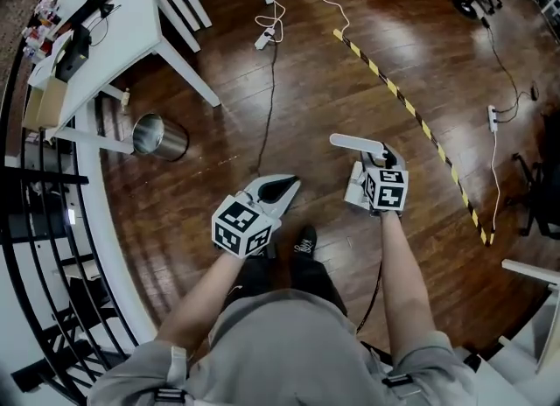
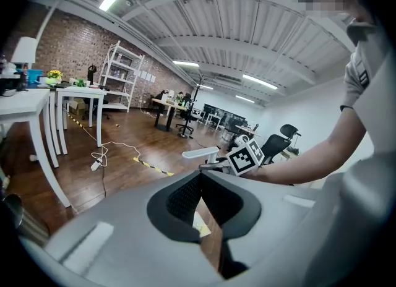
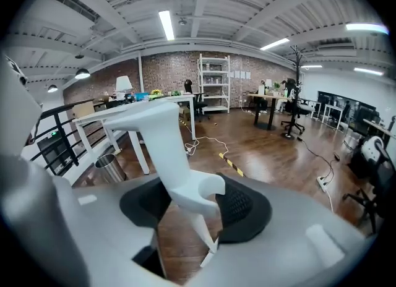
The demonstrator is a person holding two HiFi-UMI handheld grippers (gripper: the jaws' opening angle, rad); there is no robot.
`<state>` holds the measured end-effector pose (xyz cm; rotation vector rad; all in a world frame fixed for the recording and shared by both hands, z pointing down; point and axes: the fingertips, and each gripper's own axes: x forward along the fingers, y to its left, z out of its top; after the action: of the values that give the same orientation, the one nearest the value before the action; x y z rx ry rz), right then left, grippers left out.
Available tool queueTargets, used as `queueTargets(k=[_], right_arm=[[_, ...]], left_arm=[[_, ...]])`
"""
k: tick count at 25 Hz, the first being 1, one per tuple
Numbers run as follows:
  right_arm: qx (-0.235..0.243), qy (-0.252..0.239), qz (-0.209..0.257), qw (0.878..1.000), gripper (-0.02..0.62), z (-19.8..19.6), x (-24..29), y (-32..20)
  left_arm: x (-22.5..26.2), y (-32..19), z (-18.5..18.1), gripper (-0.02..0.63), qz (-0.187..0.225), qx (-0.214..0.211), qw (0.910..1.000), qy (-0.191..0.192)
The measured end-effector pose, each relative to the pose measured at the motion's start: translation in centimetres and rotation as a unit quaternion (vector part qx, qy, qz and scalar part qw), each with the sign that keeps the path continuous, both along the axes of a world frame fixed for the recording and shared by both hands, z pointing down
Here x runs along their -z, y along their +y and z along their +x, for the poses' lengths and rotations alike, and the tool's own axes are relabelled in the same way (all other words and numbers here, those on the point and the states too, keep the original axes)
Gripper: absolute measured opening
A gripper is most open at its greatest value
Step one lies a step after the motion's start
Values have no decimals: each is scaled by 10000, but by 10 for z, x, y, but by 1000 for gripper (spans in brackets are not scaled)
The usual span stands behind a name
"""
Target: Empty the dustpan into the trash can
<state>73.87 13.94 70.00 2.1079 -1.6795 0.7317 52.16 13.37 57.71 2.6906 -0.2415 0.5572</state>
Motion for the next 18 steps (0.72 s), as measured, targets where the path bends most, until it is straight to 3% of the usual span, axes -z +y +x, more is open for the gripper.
queueTargets(k=[9, 18], right_arm=[[401, 104, 33, 9991, 199, -6, 31, -6], [1347, 186, 445, 9897, 199, -75, 124, -63]], left_arm=[[8, -4, 0, 5, 16, 164, 9999, 37], [30, -28, -44, 5, 283, 868, 9957, 155]])
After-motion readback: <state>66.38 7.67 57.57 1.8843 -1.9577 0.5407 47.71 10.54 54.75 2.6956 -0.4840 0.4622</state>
